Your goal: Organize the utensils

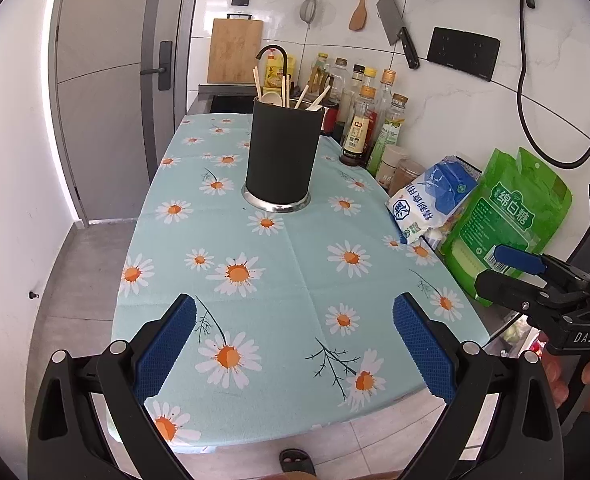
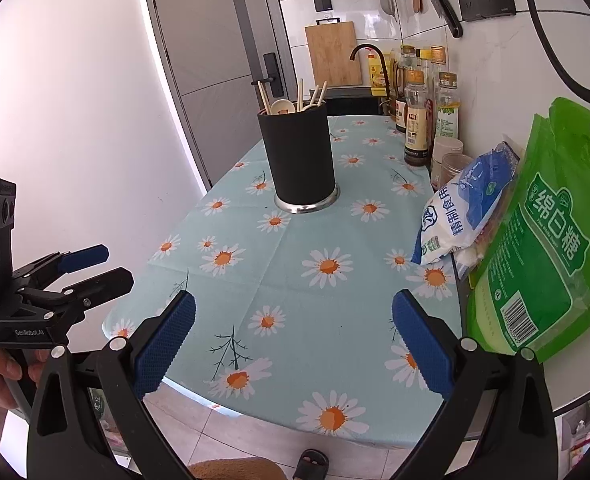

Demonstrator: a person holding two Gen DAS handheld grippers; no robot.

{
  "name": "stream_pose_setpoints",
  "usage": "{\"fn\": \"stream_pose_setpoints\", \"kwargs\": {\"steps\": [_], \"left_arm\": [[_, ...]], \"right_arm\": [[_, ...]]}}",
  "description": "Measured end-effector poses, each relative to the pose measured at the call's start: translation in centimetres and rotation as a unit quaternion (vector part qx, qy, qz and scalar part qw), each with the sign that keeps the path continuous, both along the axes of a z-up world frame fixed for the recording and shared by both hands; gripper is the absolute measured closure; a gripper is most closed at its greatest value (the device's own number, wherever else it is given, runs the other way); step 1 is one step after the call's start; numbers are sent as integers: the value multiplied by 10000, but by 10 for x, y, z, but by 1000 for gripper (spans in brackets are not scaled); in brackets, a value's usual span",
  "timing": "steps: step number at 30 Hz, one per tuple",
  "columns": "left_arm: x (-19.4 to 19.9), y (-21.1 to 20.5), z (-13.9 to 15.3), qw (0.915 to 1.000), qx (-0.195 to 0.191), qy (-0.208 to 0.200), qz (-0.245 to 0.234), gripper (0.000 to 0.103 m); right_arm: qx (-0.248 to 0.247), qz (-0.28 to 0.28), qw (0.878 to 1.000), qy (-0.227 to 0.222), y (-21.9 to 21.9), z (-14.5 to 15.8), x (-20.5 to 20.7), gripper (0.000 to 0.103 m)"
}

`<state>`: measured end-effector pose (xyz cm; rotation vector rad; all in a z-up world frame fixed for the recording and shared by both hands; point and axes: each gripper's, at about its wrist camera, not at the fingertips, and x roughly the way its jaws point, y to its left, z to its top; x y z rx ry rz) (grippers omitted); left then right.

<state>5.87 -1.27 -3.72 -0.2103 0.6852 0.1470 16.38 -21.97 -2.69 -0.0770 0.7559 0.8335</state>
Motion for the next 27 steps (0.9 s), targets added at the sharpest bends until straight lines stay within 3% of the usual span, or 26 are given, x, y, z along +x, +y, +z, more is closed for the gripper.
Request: {"fn": "stream_pose_setpoints", "kwargs": {"steps": [27], "left_arm": [[-1, 0, -6, 9998, 65, 183, -89, 7]], "right_arm": [[10, 28, 10000, 75, 10, -1, 4, 5]]}}
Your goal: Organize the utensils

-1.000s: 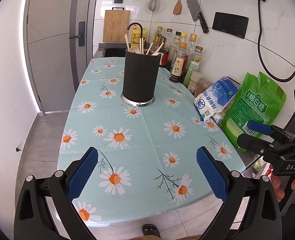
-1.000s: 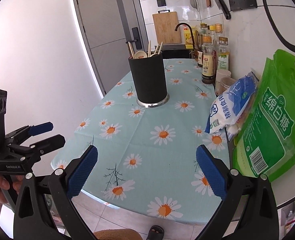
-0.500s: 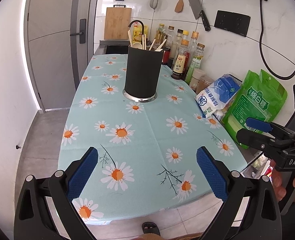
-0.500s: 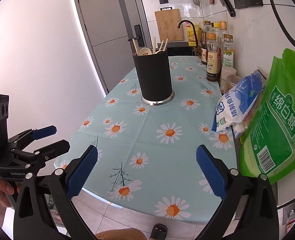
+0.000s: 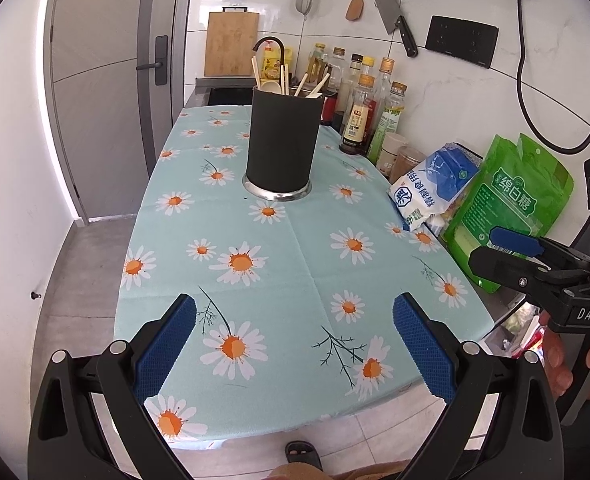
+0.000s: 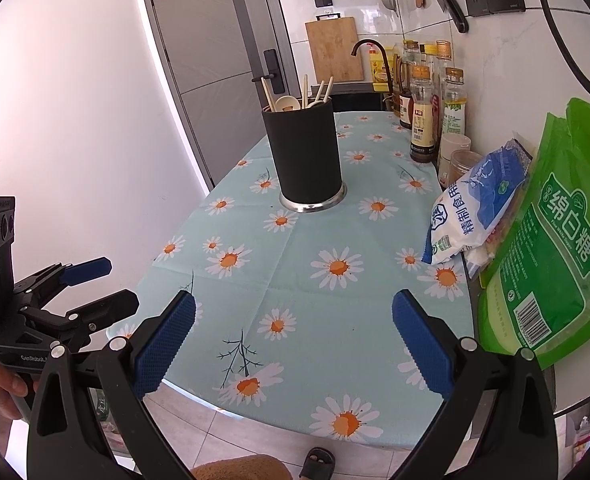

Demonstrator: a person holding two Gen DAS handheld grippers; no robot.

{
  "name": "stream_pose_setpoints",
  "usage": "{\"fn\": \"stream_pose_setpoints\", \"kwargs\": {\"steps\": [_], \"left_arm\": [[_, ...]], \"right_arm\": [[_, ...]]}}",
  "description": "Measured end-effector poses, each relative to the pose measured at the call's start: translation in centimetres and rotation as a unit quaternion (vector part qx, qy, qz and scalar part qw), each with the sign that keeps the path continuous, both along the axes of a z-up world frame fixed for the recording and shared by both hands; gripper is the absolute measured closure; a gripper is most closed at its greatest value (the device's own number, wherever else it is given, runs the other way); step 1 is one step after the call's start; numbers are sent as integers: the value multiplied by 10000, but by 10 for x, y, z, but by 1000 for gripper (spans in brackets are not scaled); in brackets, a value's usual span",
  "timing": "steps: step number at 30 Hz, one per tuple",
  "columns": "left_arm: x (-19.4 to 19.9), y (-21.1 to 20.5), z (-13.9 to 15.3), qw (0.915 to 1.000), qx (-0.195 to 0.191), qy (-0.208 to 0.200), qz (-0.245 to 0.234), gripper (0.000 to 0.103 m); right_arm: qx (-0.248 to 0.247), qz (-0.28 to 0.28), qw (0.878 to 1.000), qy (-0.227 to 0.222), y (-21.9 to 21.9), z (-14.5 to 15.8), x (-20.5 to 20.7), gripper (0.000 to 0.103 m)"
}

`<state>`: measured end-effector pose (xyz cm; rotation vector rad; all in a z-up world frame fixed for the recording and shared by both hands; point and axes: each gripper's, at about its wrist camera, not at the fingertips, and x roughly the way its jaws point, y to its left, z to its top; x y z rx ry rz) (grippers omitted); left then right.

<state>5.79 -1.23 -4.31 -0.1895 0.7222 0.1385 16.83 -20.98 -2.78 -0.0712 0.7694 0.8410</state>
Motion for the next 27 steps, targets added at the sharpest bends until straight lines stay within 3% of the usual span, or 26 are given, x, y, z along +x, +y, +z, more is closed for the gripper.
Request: {"fn": "stream_pose_setpoints", "kwargs": {"steps": [27], "left_arm": [[5, -2, 1, 10000, 9, 14, -49, 7]], "right_arm": [[31, -56, 10000, 71, -4, -3, 3, 5]]}}
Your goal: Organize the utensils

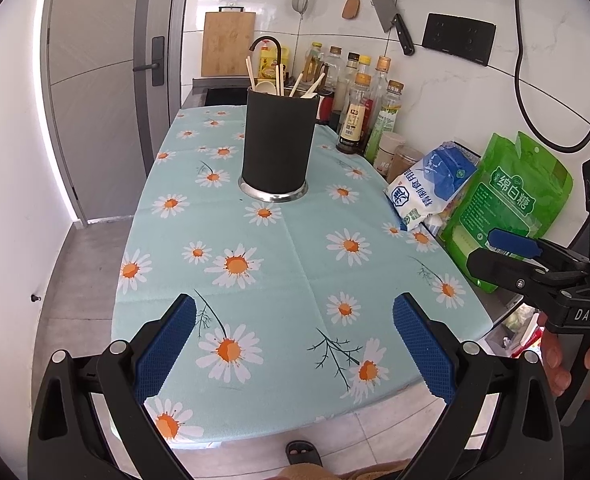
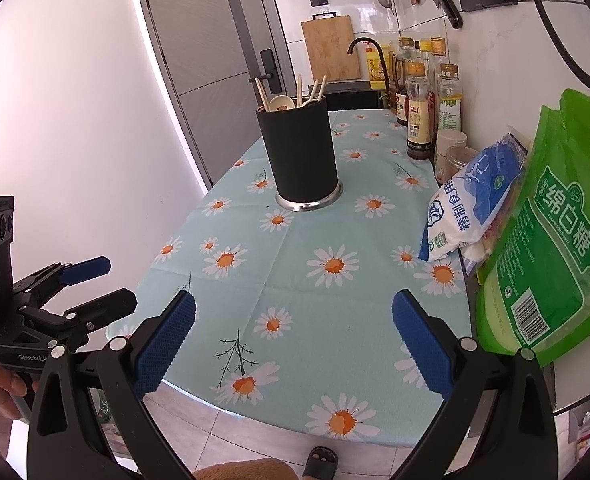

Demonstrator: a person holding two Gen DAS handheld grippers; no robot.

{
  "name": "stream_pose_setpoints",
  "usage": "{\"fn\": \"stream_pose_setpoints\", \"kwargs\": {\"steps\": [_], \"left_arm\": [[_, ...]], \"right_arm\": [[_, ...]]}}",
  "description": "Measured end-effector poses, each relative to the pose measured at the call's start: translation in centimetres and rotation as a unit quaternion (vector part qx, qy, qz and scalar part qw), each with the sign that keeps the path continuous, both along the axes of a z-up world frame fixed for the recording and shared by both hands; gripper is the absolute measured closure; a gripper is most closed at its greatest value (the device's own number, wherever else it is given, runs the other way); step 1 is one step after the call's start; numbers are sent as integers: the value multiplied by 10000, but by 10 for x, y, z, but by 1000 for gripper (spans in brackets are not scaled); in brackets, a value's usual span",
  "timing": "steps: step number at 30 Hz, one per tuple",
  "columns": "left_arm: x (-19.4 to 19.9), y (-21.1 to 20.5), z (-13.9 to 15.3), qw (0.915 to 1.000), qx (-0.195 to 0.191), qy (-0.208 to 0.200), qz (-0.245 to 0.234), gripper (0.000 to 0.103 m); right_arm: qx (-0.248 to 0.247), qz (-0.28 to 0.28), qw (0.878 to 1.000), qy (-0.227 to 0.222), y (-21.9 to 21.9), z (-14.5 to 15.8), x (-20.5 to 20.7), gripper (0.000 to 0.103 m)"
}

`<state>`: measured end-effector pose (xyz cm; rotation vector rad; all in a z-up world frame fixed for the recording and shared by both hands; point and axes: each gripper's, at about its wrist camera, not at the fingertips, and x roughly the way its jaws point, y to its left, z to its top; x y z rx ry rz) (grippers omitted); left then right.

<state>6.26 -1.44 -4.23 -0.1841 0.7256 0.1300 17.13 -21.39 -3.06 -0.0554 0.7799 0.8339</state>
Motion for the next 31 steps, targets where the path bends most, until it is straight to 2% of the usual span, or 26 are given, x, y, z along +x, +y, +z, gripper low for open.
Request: {"fn": "stream_pose_setpoints", "kwargs": {"steps": [31], "left_arm": [[10, -4, 1, 9999, 25, 16, -110, 7]], "right_arm": [[-2, 0, 10000, 24, -1, -3, 4, 5]]}}
